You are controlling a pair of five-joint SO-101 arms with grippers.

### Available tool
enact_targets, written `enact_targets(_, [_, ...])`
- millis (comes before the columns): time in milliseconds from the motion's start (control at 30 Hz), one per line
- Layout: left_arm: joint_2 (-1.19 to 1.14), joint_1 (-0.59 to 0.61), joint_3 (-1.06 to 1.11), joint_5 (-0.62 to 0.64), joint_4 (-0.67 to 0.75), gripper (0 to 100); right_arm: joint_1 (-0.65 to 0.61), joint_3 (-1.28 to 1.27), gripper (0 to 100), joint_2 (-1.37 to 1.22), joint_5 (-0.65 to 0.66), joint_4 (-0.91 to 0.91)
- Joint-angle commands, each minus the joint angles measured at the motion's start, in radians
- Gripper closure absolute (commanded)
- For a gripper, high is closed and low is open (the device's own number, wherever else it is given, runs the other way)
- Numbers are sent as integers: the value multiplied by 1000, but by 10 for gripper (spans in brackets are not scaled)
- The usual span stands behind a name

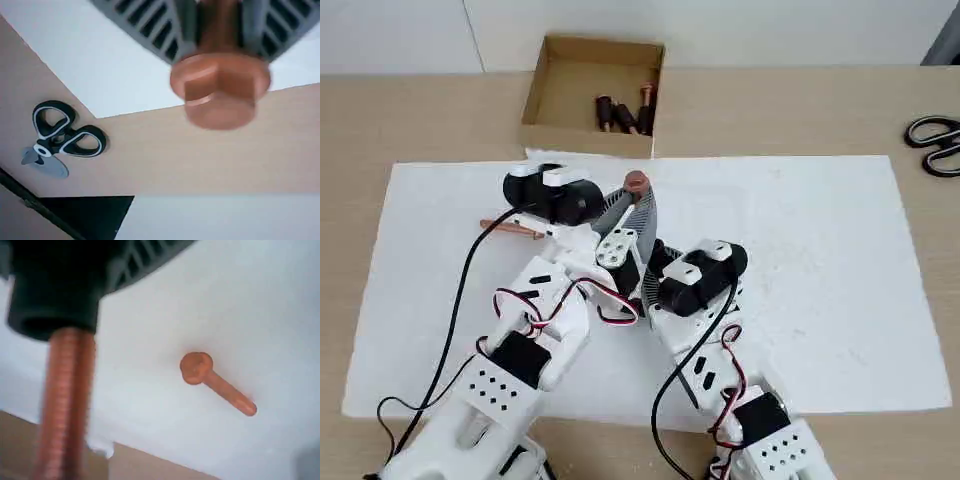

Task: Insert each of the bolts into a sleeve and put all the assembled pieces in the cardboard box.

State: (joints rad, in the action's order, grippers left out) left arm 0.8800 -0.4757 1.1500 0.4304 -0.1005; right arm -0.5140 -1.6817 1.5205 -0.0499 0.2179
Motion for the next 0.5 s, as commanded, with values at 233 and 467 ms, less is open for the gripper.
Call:
enact_targets(233, [15, -8, -1, 2, 87, 994, -7, -9, 995, 22, -9, -2])
enact_targets(467, [15, -8, 25, 2, 94, 994, -7, -9, 995, 22, -9, -2])
